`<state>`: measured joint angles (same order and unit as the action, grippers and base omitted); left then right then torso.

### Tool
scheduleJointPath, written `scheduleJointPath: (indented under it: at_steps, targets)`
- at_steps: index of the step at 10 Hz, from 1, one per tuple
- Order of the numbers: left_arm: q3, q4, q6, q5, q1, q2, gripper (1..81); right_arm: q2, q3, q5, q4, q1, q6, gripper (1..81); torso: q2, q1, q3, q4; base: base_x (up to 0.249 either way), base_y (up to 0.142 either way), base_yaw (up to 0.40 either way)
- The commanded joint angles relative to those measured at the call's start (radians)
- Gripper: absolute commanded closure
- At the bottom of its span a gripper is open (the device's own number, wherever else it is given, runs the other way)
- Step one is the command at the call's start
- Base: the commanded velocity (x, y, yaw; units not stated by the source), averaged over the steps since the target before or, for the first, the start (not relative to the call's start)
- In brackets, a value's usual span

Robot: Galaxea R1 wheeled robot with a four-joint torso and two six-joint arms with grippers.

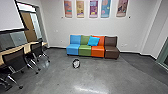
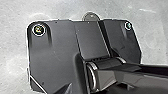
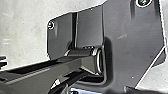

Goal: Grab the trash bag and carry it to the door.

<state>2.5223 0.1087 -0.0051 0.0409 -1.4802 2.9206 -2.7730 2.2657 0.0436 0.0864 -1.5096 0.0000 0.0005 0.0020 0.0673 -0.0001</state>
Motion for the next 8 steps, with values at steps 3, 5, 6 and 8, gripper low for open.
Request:
scheduleJointPath:
  at_steps: [3, 5, 6, 8]
  targets:
    - [-0.005, 0.003, -0.003, -0.052, 0.045, -0.003, 1.0, 0.01, -0.013, 0.061, 0.001, 0.047, -0.006, 1.0, -0.001, 0.0, 0.0, 0.0, 0.148, 0.078, 0.0]
    - [-0.005, 0.003, -0.003, -0.052, 0.045, -0.003, 1.0, 0.01, -0.013, 0.061, 0.001, 0.047, -0.006, 1.0, -0.001, 0.0, 0.0, 0.0, 0.149, 0.078, 0.0]
    - [-0.005, 0.003, -0.003, -0.052, 0.045, -0.003, 1.0, 0.01, -0.013, 0.061, 0.003, 0.047, -0.008, 1.0, -0.001, 0.001, 0.0, 0.0, 0.149, 0.078, 0.0]
    - [-0.005, 0.003, -0.003, -0.052, 0.045, -0.003, 1.0, 0.01, -0.013, 0.061, 0.001, 0.045, -0.008, 1.0, -0.001, -0.001, 0.0, 0.0, 0.149, 0.078, 0.0]
